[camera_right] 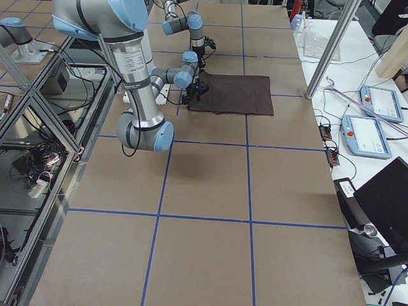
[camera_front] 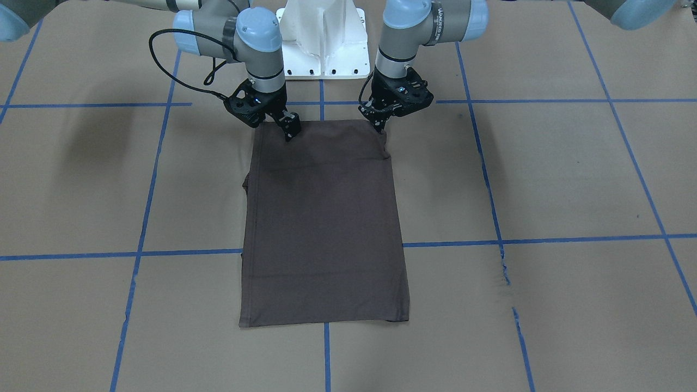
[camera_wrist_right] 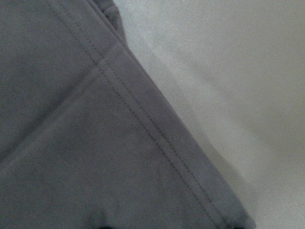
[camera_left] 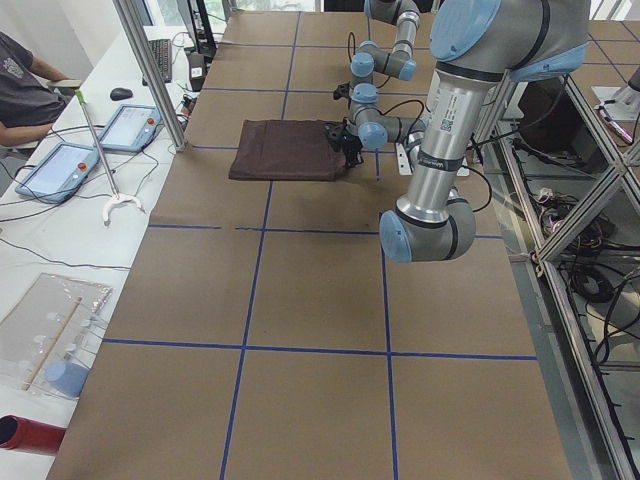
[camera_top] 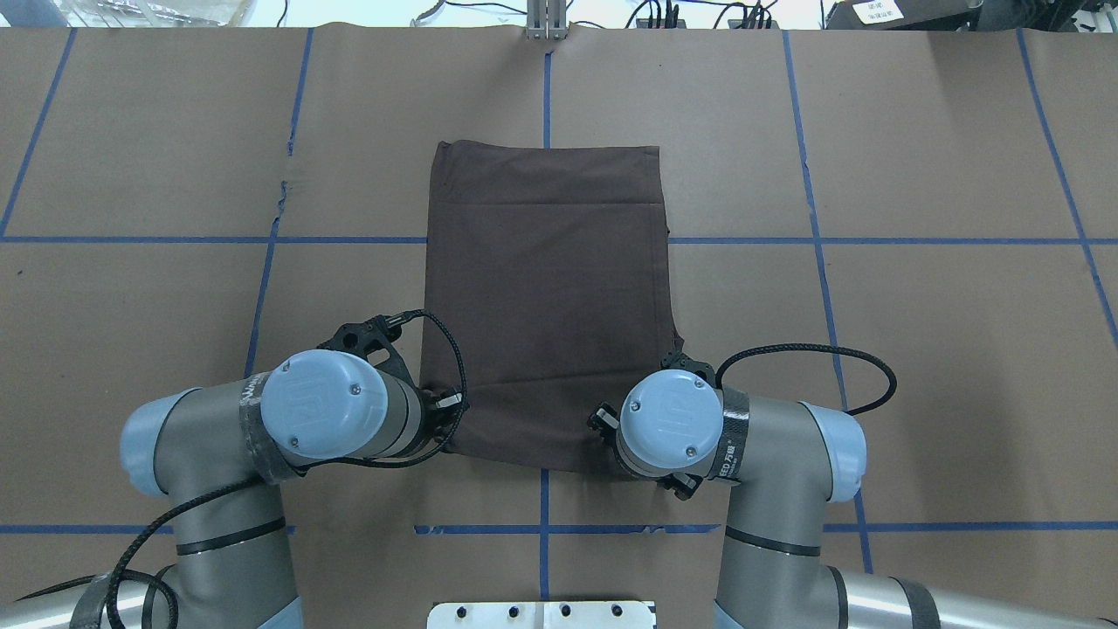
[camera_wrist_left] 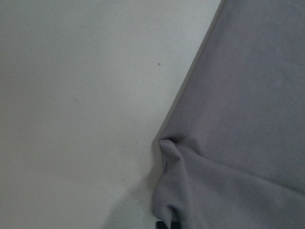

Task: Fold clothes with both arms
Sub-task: 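Grasp the shirt's near corners with the left and right grippers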

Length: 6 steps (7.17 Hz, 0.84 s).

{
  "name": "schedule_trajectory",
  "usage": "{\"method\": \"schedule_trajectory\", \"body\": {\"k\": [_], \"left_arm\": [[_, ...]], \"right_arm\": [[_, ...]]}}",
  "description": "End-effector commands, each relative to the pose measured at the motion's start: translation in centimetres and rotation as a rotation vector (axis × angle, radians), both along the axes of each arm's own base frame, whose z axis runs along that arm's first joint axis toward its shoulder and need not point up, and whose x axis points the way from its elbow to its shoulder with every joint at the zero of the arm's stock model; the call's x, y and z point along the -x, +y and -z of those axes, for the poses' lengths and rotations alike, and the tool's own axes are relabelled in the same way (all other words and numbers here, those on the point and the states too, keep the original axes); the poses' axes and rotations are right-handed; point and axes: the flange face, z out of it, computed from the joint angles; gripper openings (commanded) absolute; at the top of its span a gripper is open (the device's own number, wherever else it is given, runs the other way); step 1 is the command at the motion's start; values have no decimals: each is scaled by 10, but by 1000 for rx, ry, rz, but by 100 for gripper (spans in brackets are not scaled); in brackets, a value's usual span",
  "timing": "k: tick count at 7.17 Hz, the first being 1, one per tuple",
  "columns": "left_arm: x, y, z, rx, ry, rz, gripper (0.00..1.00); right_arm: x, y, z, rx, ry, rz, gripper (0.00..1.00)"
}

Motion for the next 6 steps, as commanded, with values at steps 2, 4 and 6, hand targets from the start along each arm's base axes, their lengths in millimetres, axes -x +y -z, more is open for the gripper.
{"method": "schedule_trajectory", "body": {"k": [2, 4, 6], "left_arm": [[0, 0, 0, 0, 0, 0, 0], [0, 0, 0, 0, 0, 0, 0], [1, -1, 0, 0, 0, 2, 0]], "right_arm": [[0, 0, 0, -5, 6, 8, 0], [1, 0, 3, -8, 4, 11, 0], [1, -1, 7, -15, -2, 8, 0]]}}
